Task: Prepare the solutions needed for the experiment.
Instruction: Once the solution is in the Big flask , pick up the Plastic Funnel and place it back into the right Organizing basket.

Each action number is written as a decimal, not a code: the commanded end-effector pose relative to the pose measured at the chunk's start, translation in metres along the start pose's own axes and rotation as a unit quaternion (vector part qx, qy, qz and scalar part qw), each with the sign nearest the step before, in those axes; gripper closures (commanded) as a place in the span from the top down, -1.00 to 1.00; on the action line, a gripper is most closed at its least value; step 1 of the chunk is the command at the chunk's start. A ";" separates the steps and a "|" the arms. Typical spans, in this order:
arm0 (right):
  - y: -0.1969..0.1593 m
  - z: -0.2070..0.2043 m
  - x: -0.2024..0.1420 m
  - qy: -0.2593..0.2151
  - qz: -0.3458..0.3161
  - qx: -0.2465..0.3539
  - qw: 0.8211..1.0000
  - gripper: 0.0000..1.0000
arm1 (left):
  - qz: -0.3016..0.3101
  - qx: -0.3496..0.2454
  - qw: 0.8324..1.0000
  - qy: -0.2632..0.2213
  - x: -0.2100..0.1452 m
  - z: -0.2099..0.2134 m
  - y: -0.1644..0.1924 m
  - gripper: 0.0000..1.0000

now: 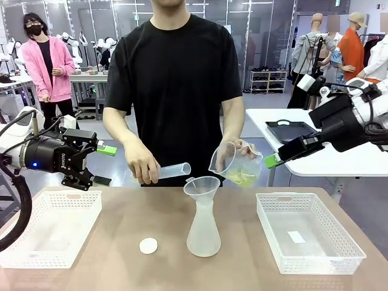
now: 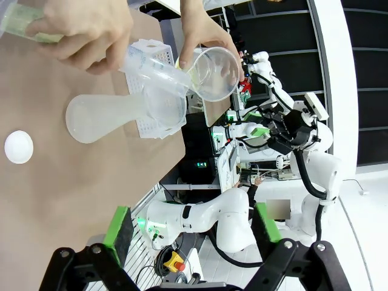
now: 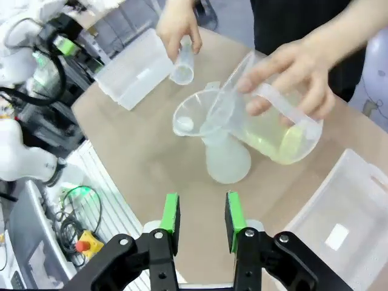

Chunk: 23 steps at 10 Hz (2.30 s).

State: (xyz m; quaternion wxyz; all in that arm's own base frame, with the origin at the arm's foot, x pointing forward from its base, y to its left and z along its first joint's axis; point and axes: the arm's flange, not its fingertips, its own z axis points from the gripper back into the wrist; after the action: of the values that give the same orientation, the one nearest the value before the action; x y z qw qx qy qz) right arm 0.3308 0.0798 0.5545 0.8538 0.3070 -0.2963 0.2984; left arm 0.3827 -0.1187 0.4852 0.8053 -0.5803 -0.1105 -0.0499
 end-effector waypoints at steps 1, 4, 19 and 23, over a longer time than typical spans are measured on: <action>-0.024 0.001 0.001 0.021 -0.177 0.038 0.983 -0.19 | 0.002 -0.014 1.000 -0.005 0.000 -0.002 -0.002 1.00; -0.073 -0.003 -0.029 0.012 -0.370 0.169 0.913 -0.19 | 0.002 -0.014 1.000 -0.005 0.000 -0.002 -0.002 1.00; -0.092 -0.025 -0.047 -0.006 -0.439 0.256 0.861 -0.19 | 0.002 -0.014 1.000 -0.005 0.000 -0.002 -0.002 1.00; -0.092 -0.025 -0.047 -0.006 -0.439 0.256 0.861 -0.19 | 0.002 -0.014 1.000 -0.005 0.000 -0.002 -0.002 1.00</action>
State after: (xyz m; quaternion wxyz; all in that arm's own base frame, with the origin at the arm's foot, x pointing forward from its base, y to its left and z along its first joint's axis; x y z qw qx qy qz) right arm 0.3714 0.0230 0.4721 0.7888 0.6112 -0.0472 -0.0458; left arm 0.3826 -0.1186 0.4852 0.8053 -0.5803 -0.1106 -0.0498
